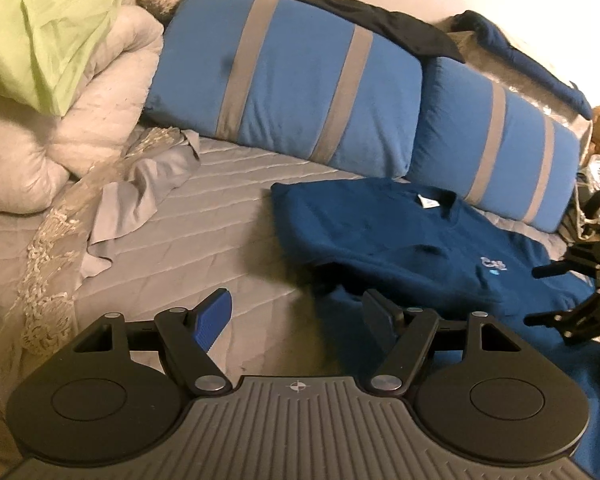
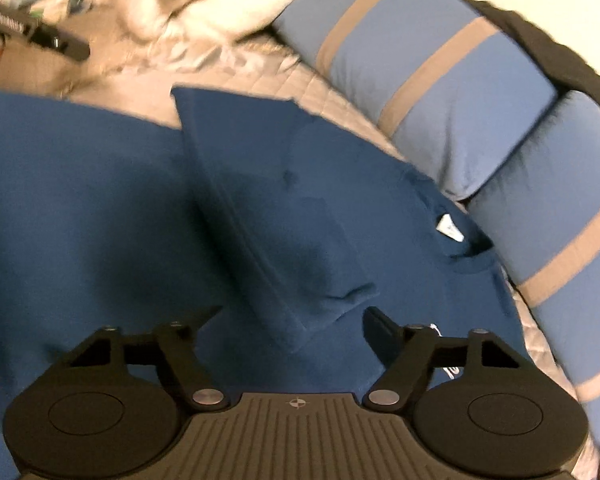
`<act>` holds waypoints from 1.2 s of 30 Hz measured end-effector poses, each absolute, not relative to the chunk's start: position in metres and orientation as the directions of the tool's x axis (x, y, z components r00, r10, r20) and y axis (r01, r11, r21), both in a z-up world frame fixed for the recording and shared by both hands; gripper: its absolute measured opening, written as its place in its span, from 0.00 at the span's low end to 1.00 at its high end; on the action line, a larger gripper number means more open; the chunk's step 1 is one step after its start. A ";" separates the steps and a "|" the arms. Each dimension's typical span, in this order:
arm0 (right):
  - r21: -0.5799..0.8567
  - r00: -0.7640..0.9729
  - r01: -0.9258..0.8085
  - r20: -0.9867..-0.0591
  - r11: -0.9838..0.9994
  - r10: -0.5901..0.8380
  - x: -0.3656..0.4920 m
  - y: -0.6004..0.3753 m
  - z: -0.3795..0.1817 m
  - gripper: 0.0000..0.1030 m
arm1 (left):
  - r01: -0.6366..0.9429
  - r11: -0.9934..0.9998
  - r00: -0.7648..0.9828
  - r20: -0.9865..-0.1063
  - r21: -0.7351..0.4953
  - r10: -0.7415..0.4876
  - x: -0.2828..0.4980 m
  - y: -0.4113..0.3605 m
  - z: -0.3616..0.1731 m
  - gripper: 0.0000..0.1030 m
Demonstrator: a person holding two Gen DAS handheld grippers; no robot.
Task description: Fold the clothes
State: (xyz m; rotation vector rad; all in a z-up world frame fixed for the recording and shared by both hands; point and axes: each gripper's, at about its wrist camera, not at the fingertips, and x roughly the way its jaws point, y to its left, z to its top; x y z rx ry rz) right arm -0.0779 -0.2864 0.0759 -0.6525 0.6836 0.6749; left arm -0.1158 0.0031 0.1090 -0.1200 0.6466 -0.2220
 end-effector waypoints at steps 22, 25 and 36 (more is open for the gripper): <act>-0.553 0.740 -0.633 -0.637 0.541 0.215 -0.043 -0.263 0.086 0.09 | 0.270 0.960 0.766 -0.620 0.067 -0.172 -0.033 -0.040 0.063 0.69; -0.545 0.757 -0.611 -0.614 0.574 0.223 -0.040 -0.270 0.104 0.09 | 0.332 0.936 0.754 -0.628 0.113 -0.192 -0.018 -0.055 0.060 0.69; -0.592 0.846 -0.477 -0.509 0.649 0.158 -0.028 -0.300 0.123 0.08 | 0.343 0.888 0.736 -0.675 0.305 -0.053 0.008 -0.077 0.044 0.70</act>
